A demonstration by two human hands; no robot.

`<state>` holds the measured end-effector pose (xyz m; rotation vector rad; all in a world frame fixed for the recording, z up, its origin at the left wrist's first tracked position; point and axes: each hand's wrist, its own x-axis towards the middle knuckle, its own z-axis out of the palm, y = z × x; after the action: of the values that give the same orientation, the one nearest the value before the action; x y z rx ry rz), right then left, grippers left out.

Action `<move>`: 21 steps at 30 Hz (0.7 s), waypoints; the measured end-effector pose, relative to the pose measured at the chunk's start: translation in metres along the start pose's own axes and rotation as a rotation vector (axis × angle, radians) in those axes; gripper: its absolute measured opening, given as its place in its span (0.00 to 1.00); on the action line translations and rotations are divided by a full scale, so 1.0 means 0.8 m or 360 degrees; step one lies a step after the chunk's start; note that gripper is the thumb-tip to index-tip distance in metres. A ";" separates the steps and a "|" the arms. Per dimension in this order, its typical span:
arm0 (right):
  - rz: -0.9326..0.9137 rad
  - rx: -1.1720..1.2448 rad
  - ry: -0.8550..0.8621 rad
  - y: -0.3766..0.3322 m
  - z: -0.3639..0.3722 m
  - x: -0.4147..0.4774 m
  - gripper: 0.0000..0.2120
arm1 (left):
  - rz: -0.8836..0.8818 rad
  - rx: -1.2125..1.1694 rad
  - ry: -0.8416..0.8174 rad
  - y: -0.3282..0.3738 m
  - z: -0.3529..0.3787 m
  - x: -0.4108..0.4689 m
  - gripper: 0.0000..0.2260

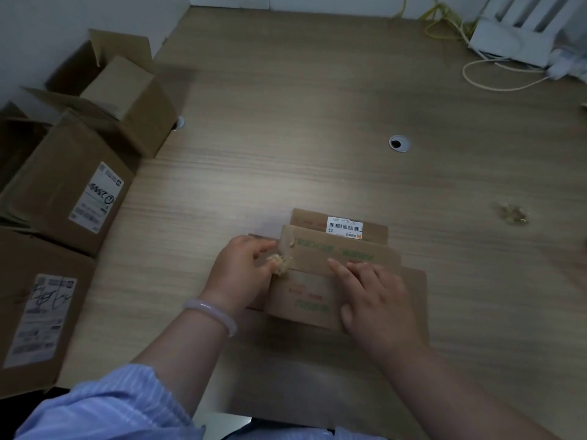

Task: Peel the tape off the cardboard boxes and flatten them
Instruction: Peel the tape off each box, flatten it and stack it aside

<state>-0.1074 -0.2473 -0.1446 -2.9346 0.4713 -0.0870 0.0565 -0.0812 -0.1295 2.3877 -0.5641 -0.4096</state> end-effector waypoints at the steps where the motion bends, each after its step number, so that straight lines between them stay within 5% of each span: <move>1: 0.0045 -0.0040 -0.0013 -0.006 -0.002 0.005 0.30 | -0.0023 0.0020 -0.0029 0.000 -0.001 0.000 0.16; 7: 0.0116 -0.0204 0.0005 -0.018 0.020 0.005 0.28 | -0.0103 0.0063 -0.0164 -0.013 0.005 0.004 0.07; 11: 0.0103 -0.0204 0.0075 -0.016 0.023 0.003 0.27 | -0.0521 -0.0752 -0.0169 -0.022 0.016 0.006 0.06; 17: 0.0096 -0.0152 0.0148 -0.018 0.024 0.001 0.27 | -0.0770 -0.1144 -0.0196 -0.022 0.027 0.007 0.09; 21: 0.0094 -0.0134 0.0225 -0.018 0.024 0.003 0.26 | -0.1150 -0.1489 0.0047 -0.034 0.014 0.009 0.07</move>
<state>-0.0993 -0.2316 -0.1612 -3.0067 0.5963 -0.2754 0.0655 -0.0713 -0.1569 1.5841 0.4711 -0.7387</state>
